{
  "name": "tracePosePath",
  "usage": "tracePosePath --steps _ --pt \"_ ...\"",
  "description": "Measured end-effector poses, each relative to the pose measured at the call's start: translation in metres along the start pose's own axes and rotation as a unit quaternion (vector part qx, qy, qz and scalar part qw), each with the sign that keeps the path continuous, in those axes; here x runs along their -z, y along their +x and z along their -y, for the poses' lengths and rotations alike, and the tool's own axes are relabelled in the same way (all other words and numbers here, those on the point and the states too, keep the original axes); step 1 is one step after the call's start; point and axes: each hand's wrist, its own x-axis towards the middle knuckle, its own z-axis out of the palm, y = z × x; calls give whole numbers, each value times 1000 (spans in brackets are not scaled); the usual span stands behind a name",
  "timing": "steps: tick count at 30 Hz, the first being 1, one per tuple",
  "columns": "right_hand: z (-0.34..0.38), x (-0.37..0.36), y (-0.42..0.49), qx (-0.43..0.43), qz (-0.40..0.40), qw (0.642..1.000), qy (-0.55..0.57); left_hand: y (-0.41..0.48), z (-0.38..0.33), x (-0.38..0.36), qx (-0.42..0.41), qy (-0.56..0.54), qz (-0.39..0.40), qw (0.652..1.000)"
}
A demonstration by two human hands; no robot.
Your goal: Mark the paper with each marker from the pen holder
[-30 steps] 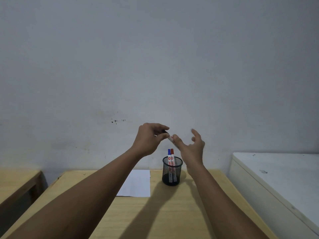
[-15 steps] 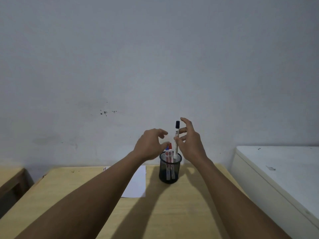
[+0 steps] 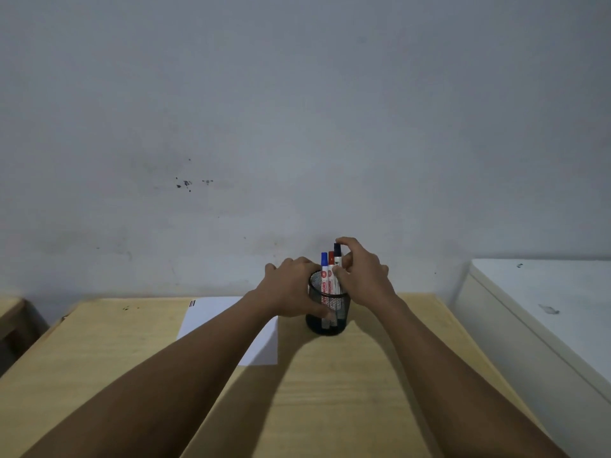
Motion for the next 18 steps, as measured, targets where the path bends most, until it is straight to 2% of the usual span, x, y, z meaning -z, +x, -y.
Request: tracePosePath --steps 11,18 --pt "-4 0 1 -16 -7 1000 -14 7 3 -5 -5 -6 -18 1000" --pt "16 10 -10 34 -42 997 -45 -10 2 16 28 31 -48 998"
